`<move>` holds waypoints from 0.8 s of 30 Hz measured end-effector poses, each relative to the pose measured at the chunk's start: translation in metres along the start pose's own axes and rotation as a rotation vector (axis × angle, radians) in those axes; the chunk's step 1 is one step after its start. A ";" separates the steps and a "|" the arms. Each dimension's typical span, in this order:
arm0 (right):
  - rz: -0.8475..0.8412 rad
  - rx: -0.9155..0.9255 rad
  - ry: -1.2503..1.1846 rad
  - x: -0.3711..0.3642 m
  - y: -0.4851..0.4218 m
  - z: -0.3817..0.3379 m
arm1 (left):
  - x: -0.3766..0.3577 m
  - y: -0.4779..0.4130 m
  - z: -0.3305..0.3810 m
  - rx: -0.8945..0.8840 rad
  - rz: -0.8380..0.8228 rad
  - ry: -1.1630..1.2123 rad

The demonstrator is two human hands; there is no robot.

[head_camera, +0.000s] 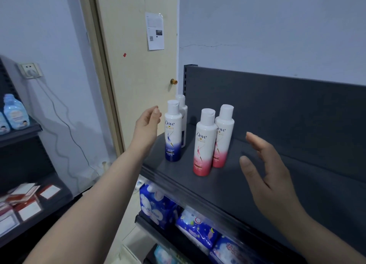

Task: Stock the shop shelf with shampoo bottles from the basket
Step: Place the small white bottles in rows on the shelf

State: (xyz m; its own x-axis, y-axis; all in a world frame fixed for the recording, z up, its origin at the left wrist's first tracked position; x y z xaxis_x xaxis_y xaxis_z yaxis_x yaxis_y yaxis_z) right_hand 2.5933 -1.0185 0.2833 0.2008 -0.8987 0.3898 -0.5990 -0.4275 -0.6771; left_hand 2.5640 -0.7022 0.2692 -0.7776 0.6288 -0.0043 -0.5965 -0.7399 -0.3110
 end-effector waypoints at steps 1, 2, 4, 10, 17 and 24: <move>-0.002 0.000 0.010 0.003 0.003 -0.002 | 0.000 0.012 0.007 -0.047 0.026 -0.037; -0.003 -0.001 0.016 0.006 0.007 -0.005 | -0.001 0.026 0.016 -0.088 0.042 -0.079; -0.008 -0.012 0.022 0.016 0.015 -0.012 | -0.004 0.052 0.032 -0.147 0.058 -0.168; 0.014 -0.053 0.059 0.063 0.051 -0.029 | -0.029 0.133 0.066 -0.320 0.001 -0.387; 0.037 -0.155 0.115 0.141 0.122 -0.052 | -0.090 0.251 0.103 -0.480 -0.129 -0.503; 0.086 -0.220 0.241 0.219 0.195 -0.069 | -0.156 0.356 0.121 -0.573 -0.318 -0.483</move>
State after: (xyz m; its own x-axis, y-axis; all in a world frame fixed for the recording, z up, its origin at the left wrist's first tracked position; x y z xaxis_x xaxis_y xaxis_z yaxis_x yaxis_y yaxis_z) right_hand 2.4671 -1.2920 0.2792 -0.0313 -0.8706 0.4909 -0.7642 -0.2958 -0.5732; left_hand 2.4490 -1.0927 0.2744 -0.6661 0.5189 0.5358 -0.7108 -0.2237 -0.6669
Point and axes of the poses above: each hand's wrist, its own y-axis away from the middle knuckle, its own x-axis out of the back of the hand, z = x × y, the point moved 6 cm from there along -y, towards the middle knuckle, and after that the axes turned 1 degree about -y, right-handed, at the moved point
